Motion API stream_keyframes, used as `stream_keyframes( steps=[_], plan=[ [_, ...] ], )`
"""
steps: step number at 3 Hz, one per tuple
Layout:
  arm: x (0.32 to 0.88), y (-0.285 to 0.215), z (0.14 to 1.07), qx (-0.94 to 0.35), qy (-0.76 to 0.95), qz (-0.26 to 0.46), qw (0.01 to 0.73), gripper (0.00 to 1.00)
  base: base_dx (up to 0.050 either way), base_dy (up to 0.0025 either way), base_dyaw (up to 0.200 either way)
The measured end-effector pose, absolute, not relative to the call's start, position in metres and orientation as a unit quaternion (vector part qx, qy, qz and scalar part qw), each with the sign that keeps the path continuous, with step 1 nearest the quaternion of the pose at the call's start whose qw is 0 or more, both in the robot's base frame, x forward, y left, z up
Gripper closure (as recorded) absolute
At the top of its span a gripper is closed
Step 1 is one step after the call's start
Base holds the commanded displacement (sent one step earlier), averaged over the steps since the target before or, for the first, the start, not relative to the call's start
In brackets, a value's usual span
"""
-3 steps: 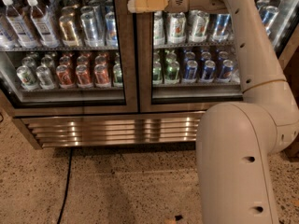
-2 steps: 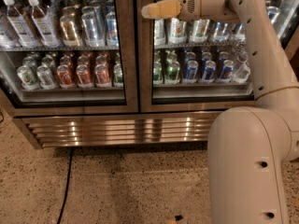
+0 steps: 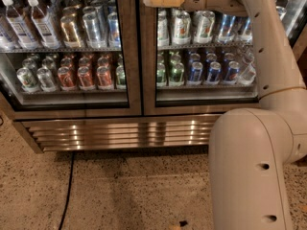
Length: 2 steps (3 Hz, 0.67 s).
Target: Open right fridge door
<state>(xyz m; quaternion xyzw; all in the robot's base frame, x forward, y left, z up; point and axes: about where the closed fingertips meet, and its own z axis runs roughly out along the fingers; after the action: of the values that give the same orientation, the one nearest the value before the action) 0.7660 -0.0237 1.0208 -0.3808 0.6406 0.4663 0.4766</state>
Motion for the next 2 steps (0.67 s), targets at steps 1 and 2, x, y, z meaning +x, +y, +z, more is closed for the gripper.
stream_keyframes(
  steps=[1, 2],
  plan=[
    [0.766, -0.024, 1.021, -0.381, 0.64, 0.466, 0.477, 0.0, 0.0, 0.0, 0.0],
    [0.768, -0.033, 1.048, -0.378, 0.62, 0.457, 0.514, 0.0, 0.0, 0.0, 0.0]
  ],
)
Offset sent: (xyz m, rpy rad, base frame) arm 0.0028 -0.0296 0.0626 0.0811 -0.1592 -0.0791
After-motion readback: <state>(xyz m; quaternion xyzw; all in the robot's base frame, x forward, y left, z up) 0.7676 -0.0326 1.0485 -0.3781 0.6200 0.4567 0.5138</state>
